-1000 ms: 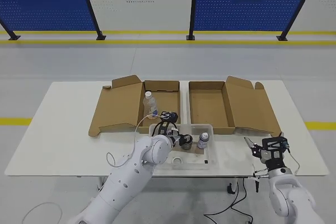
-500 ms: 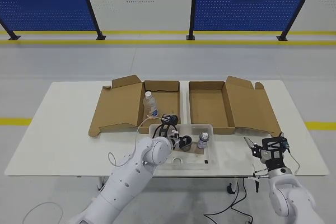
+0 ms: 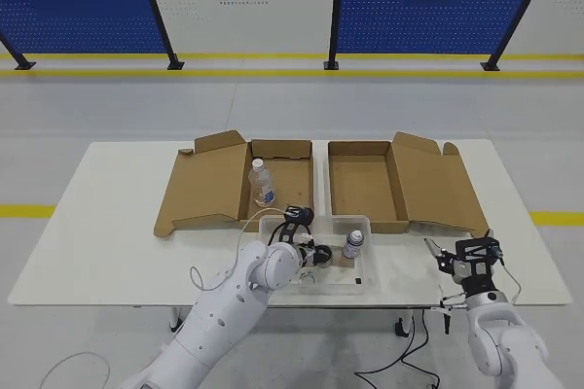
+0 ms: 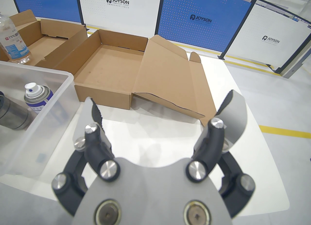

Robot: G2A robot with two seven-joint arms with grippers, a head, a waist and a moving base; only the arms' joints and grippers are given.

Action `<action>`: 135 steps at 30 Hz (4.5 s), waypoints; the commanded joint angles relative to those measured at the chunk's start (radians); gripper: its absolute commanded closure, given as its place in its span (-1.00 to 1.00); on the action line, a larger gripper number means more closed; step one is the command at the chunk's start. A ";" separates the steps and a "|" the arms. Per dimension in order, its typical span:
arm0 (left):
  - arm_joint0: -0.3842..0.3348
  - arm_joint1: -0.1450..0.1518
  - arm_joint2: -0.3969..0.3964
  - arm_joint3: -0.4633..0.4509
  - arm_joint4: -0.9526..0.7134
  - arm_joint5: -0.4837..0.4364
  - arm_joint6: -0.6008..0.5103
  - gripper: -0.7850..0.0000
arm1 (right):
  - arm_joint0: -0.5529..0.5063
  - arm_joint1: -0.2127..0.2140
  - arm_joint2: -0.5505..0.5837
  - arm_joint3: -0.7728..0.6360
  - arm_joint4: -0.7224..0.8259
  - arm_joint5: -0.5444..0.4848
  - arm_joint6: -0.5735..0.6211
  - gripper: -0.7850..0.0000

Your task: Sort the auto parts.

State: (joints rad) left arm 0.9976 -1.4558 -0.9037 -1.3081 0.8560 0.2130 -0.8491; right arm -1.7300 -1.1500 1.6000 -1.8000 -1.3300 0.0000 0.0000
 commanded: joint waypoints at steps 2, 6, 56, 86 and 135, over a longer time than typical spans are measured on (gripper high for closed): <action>0.001 0.000 0.000 0.003 -0.001 -0.004 -0.002 0.61 | 0.000 0.000 0.000 0.000 0.000 0.000 0.000 -1.00; 0.000 0.000 0.000 0.009 0.000 -0.010 -0.006 0.69 | 0.000 0.000 0.000 0.000 0.000 0.000 0.000 -1.00; 0.102 0.044 -0.119 -0.417 -0.057 -0.211 0.015 1.00 | 0.000 0.000 0.000 0.000 0.000 0.000 0.000 -1.00; -0.110 0.025 -0.158 0.054 0.074 -0.009 0.204 1.00 | 0.000 0.000 0.000 0.000 0.000 0.000 0.000 -1.00; -0.464 -0.123 0.020 0.732 -0.004 -0.063 0.256 1.00 | 0.000 0.000 0.000 0.000 0.000 0.000 0.000 -1.00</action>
State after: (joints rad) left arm 0.5357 -1.5765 -0.8819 -0.5822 0.8609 0.1503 -0.5941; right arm -1.7300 -1.1500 1.6000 -1.8000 -1.3300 0.0000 0.0000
